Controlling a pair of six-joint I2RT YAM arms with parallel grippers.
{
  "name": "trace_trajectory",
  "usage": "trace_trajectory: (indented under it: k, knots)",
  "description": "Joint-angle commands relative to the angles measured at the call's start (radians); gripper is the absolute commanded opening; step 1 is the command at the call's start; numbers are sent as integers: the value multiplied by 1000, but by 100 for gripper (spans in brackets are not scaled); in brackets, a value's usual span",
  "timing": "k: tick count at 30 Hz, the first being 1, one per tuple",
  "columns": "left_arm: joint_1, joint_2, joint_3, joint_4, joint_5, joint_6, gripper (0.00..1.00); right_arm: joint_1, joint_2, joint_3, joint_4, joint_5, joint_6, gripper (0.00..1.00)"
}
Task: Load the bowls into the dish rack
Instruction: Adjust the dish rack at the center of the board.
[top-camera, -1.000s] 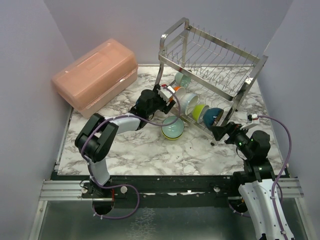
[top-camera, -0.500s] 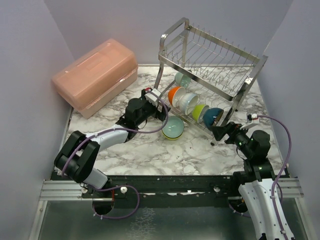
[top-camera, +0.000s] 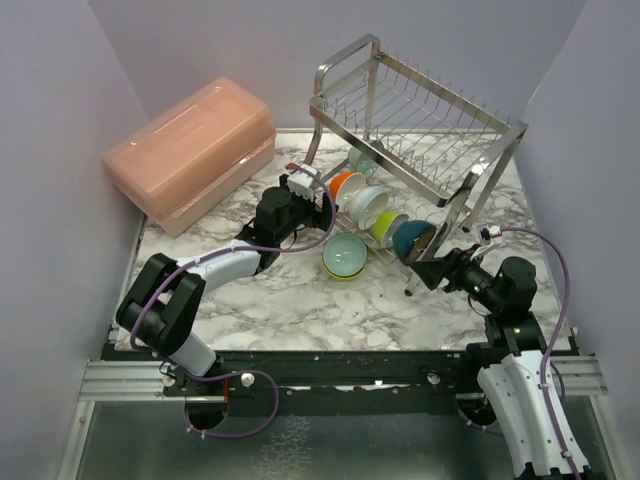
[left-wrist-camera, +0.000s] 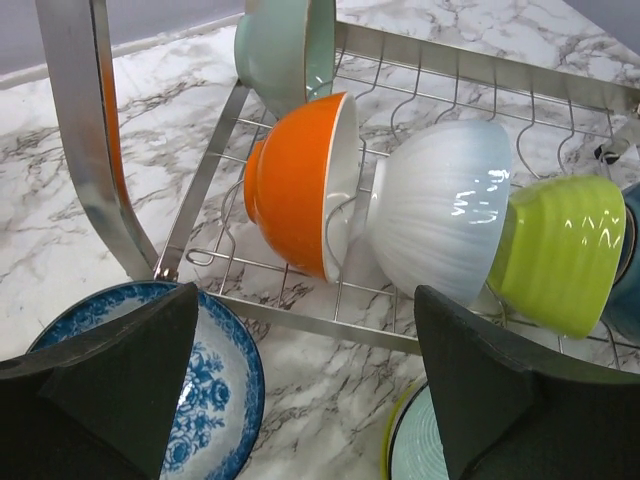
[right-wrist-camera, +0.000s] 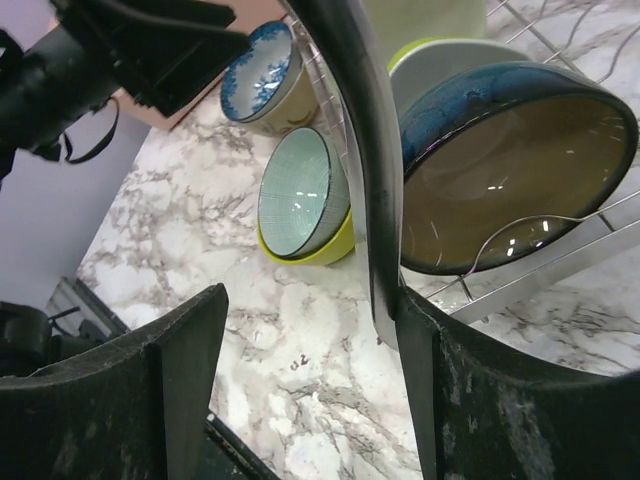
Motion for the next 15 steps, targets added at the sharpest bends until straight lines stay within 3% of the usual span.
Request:
trace_trajectory:
  k: [1, 15]
  knots:
    - [11, 44, 73, -54, 75, -36, 88, 11, -16, -29, 132, -171, 53, 69]
    - [-39, -52, 12, -50, 339, -169, 87, 11, 118, -85, 429, -303, 174, 61]
